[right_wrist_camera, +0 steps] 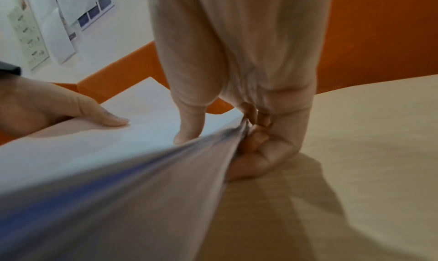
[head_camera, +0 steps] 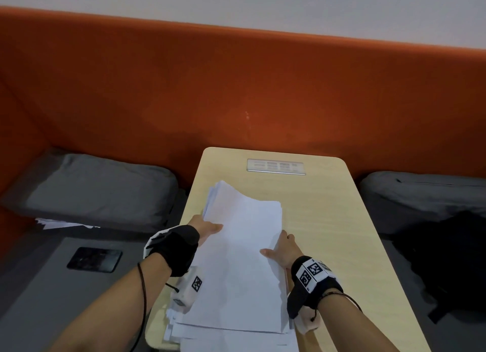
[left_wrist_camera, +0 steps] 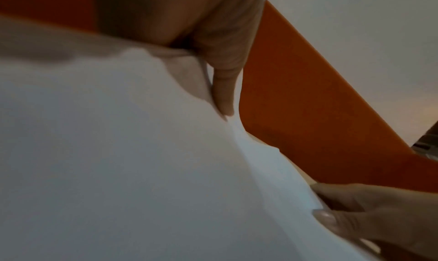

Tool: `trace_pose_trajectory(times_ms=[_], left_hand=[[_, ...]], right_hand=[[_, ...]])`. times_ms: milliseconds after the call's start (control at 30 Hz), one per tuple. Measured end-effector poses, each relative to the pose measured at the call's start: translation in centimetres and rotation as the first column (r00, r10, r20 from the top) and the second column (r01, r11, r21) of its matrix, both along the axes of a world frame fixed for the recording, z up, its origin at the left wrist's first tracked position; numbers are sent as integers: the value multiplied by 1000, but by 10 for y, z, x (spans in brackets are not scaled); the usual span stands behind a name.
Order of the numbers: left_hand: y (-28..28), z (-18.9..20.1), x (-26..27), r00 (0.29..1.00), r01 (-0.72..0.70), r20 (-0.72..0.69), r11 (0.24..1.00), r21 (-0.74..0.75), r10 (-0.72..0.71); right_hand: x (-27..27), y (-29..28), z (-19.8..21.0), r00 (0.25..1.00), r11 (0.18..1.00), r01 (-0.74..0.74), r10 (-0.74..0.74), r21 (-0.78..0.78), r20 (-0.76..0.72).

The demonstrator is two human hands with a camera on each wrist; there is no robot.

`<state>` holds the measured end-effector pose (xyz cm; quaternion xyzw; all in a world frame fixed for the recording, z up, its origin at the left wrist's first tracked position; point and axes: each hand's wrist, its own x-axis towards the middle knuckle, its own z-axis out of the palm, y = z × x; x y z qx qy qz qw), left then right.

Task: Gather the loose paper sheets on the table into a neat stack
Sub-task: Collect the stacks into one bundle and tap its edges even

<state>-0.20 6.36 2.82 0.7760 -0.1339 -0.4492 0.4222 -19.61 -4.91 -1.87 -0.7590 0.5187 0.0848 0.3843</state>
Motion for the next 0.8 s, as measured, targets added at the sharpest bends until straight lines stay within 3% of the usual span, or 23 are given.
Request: trace_pose_trajectory(times_ms=[100, 167, 200, 233, 300, 367, 433, 567, 667, 800], left_hand=[[6, 8, -2, 997, -13, -77, 984, -179, -1], [10, 19, 2, 995, -13, -96, 947, -321, -19], [11, 25, 5, 995, -2, -91, 924, -382, -35], [12, 33, 8, 996, 7, -81, 902, -432, -47], [10, 52, 11, 997, 14, -58, 850, -527, -53], [4, 76, 11, 1000, -25, -25, 800, -599, 12], [-4, 101, 10, 994, -35, 52, 742, -669, 94], [-19, 140, 6, 968, 0, 155, 618, -786, 197], [-26, 147, 1, 953, 51, 210, 569, -820, 218], [-29, 133, -1, 956, 17, 175, 555, -832, 234]], right_hand=[[-4, -7, -6, 976, 993, 113, -119, 47, 183], [-6, -14, 0, 856, 940, 257, -328, 223, 400], [-8, -17, 8, 772, 900, 259, -411, 350, 486], [-9, -18, 18, 701, 861, 193, -456, 470, 549], [-9, -19, 44, 656, 835, 16, -424, 550, 624], [-5, -21, 76, 620, 890, -37, -336, 455, 709], [0, -24, 110, 555, 960, 35, -251, 279, 793], [8, -27, 164, 395, 984, 147, -153, 101, 906], [9, -29, 175, 335, 980, 191, -116, 54, 935], [5, -32, 160, 325, 969, 236, -153, 76, 933]])
